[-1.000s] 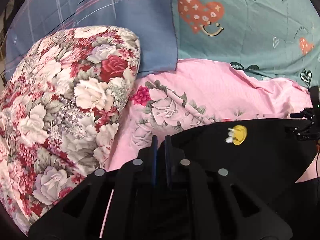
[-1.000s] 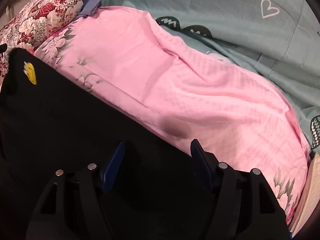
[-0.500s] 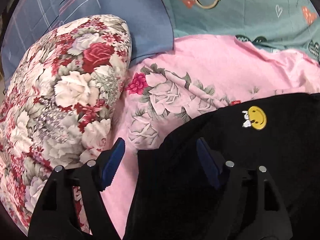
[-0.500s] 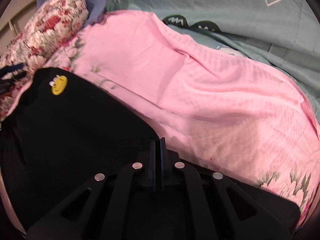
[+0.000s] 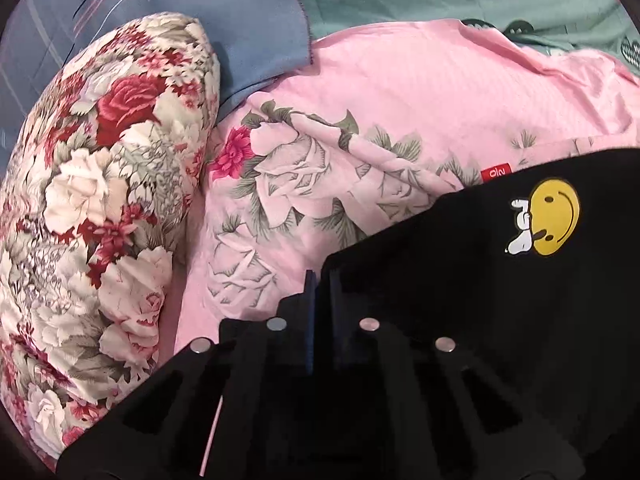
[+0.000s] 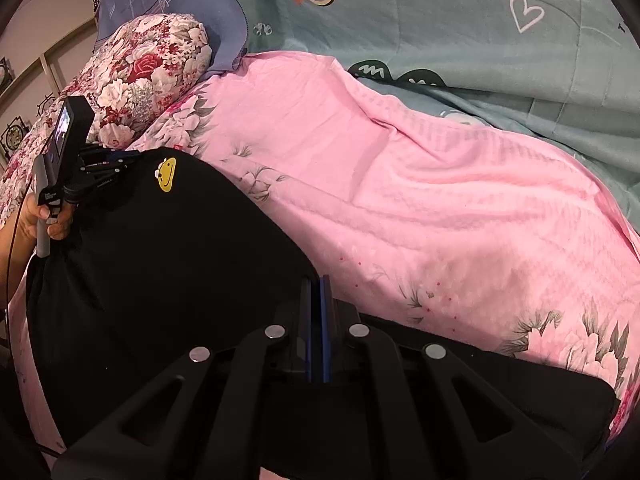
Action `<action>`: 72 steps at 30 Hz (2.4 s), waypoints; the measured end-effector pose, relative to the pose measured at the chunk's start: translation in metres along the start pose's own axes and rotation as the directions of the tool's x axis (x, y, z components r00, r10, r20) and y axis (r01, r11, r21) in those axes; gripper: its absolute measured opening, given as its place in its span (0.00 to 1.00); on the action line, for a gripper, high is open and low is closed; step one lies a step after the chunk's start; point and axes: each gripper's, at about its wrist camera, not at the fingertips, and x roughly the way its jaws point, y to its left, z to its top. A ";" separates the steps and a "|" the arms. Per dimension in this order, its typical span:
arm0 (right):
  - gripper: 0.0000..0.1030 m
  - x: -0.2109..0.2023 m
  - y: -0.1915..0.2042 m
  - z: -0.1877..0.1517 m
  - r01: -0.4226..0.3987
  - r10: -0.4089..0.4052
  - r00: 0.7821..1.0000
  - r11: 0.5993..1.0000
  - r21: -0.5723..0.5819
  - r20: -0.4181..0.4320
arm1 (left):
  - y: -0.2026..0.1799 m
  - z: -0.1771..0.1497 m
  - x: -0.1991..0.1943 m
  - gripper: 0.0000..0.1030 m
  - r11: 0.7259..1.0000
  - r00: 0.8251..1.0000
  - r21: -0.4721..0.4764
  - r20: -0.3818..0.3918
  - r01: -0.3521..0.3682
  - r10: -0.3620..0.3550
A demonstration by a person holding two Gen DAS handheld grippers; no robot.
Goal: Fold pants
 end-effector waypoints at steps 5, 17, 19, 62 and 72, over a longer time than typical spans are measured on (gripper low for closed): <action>0.04 -0.016 0.006 -0.001 0.000 0.000 1.000 1.000 0.011 0.030 | 0.021 -0.002 -0.039 0.03 0.991 0.995 -0.097 0.043 0.089 -0.085; 0.04 -0.126 0.069 -0.067 -0.056 0.047 0.991 0.996 0.070 0.121 | 0.063 -0.071 -0.174 0.03 0.932 0.957 -0.229 0.150 0.280 -0.250; 0.04 -0.137 0.085 -0.087 -0.061 0.053 0.992 0.996 0.069 0.116 | 0.061 -0.092 -0.187 0.03 0.930 0.957 -0.242 0.149 0.278 -0.248; 0.42 -0.157 0.115 -0.228 0.173 -0.213 0.973 0.929 0.326 0.090 | 0.092 -0.199 -0.157 0.75 0.740 0.941 -0.656 -0.132 0.152 -0.311; 0.42 -0.150 0.113 -0.229 0.186 -0.222 0.971 0.933 0.308 0.086 | 0.076 -0.199 -0.127 0.47 0.736 0.900 -0.665 -0.237 0.125 -0.367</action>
